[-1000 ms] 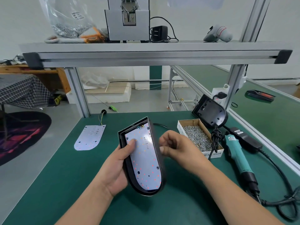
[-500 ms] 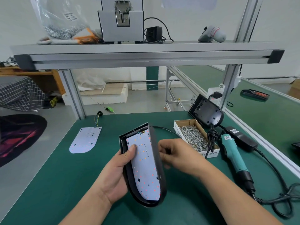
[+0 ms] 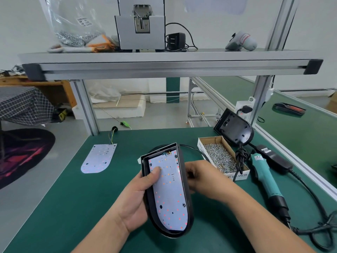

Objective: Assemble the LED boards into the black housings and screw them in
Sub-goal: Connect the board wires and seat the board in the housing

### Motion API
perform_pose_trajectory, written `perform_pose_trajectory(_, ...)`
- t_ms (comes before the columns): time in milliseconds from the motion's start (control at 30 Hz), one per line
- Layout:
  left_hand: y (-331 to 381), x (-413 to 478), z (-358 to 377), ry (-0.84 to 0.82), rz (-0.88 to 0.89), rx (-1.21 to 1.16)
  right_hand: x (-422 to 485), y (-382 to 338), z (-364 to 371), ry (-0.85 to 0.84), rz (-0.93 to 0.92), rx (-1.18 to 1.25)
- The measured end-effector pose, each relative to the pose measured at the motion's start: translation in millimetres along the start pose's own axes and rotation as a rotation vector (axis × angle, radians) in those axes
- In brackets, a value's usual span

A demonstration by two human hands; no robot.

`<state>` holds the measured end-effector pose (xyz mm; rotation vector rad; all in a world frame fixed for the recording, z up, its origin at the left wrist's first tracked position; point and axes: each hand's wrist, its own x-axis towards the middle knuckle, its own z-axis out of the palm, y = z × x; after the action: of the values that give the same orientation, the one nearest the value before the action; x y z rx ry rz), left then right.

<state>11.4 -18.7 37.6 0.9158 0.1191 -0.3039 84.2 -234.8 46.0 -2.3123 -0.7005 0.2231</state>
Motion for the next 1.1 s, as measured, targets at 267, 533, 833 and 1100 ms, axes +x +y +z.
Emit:
perform_pose_trajectory(267, -5.2, -0.4, 6.6, 0.053, 0.117, -0.052, -1.7, -22.8, 7.5, 0.185, -0.166, -0.227)
perform_pose_trajectory(533, -3.5, -2.5, 6.5, 0.053, 0.137, -0.011, -4.6, -24.3, 4.8, 0.224, -0.201, -0.159)
perform_pose_trajectory(833, 0.4, -7.6, 5.0, -0.027, 0.153, 0.019, 2.3, -9.6, 6.1, 0.158, -0.143, -0.112)
perform_pose_trajectory(1100, 1.1, -10.9, 5.8, -0.052, 0.184, 0.0, 0.8, -11.9, 2.0, 0.12, -0.132, -0.086)
